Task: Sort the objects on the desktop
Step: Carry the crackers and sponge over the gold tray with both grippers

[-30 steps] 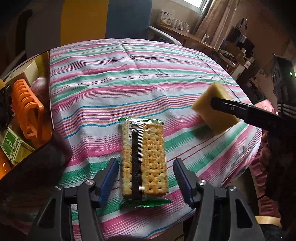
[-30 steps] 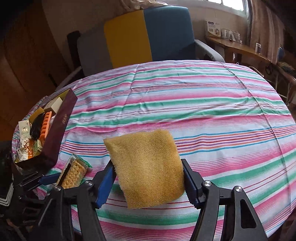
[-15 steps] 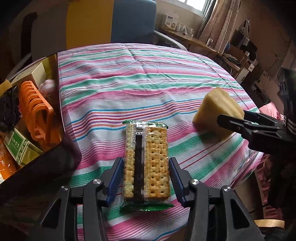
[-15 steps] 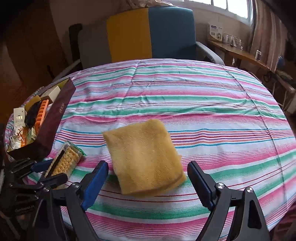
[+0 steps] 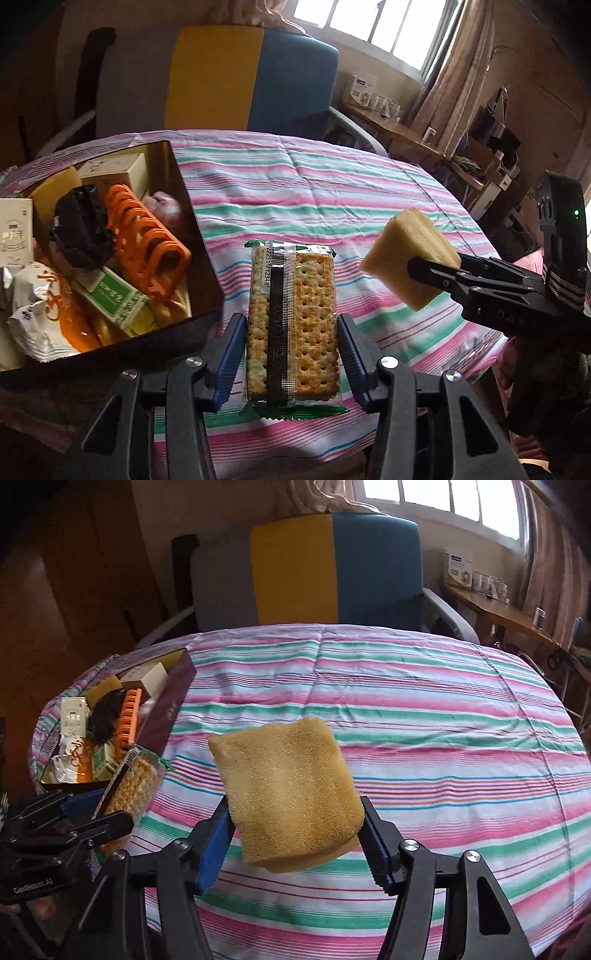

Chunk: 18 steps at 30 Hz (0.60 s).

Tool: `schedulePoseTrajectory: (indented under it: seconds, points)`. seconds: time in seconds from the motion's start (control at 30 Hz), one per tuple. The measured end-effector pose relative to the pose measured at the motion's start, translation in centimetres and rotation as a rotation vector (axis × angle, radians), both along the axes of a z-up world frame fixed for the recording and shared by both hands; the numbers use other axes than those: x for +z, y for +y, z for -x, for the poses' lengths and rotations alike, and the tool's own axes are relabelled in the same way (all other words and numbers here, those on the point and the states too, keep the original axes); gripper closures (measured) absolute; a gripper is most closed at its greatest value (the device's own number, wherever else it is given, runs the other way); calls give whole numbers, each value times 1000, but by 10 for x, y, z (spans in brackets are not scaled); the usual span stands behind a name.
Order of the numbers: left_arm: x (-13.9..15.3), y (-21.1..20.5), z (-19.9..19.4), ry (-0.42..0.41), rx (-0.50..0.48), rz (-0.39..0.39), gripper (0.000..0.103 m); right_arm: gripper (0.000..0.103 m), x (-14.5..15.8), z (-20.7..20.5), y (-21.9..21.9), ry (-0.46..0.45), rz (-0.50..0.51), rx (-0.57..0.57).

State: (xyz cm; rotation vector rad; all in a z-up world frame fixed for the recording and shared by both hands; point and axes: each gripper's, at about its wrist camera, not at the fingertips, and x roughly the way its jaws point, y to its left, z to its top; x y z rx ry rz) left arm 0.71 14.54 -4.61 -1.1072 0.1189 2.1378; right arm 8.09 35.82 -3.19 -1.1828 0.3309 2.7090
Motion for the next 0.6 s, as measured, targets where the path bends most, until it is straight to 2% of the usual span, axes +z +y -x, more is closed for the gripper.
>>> schedulePoseTrajectory:
  seconds: [0.4,0.6]
  points:
    - [42,-84,71,118,271,5,53,38,34,107,-78,76,130,181]
    - [38,-101,111,125,341,52,53,38,33,169,-113,66,154,216]
